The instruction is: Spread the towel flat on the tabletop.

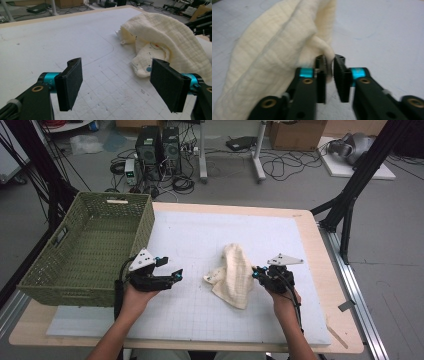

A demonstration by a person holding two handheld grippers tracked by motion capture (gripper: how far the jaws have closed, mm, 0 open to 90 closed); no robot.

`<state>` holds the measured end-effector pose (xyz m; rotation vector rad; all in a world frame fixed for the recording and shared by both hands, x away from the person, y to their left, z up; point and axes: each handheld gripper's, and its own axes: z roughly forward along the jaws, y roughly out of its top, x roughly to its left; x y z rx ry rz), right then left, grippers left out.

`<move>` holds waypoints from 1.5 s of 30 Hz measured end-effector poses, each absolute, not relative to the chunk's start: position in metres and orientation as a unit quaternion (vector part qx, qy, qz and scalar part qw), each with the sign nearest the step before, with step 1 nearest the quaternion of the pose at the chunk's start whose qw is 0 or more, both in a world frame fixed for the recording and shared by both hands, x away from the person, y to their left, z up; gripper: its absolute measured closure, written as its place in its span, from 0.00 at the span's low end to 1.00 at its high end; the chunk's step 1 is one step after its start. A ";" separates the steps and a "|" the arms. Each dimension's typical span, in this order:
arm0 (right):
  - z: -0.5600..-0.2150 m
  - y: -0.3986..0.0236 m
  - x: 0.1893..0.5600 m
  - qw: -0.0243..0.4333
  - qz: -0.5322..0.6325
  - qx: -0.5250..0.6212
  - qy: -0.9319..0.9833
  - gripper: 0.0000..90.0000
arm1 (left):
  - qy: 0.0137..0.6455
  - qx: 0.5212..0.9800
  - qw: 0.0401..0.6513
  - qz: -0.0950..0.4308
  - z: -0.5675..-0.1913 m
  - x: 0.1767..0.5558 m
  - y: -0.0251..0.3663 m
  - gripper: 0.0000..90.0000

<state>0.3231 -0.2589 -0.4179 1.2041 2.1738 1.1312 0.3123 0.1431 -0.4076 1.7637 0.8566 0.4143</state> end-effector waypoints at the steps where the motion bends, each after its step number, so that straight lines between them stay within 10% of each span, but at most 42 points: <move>1: -0.416 -0.259 0.321 0.210 0.411 0.434 0.773 0.74 | 0.360 0.742 0.538 0.174 -0.408 0.312 0.143 0.30; 7: -0.394 -0.247 0.303 0.259 0.445 0.380 0.768 0.59 | 0.359 0.745 0.536 0.169 -0.410 0.313 0.143 0.33; 20: -0.445 -0.188 0.306 0.146 0.369 0.307 0.865 0.49 | 0.353 0.753 0.531 0.162 -0.414 0.313 0.140 0.38; 26: -0.443 -0.190 0.305 0.138 0.374 0.297 0.868 0.88 | 0.352 0.757 0.526 0.162 -0.414 0.314 0.140 0.39; 45: -0.414 -0.244 0.309 0.111 0.452 0.339 0.817 0.90 | 0.355 0.761 0.520 0.156 -0.416 0.315 0.138 0.39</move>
